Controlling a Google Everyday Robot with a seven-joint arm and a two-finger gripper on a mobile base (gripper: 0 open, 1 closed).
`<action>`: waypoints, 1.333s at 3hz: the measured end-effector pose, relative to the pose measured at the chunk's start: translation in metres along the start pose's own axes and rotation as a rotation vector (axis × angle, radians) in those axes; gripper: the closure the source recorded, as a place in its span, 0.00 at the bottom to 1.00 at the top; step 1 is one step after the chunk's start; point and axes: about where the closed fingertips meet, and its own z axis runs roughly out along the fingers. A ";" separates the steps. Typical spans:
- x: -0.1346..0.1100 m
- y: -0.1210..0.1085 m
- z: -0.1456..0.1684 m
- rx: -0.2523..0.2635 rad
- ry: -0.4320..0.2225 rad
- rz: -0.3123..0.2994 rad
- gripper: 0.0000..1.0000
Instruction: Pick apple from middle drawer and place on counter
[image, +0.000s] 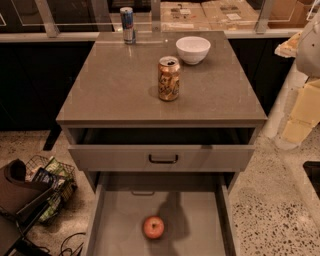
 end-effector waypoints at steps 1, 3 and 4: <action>0.000 0.000 0.000 0.000 0.000 0.000 0.00; 0.054 0.052 0.040 0.017 -0.141 0.023 0.00; 0.089 0.093 0.075 -0.001 -0.205 0.035 0.00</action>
Offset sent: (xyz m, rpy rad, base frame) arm -0.0603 -0.0513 -0.0806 0.1996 -0.0627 0.0180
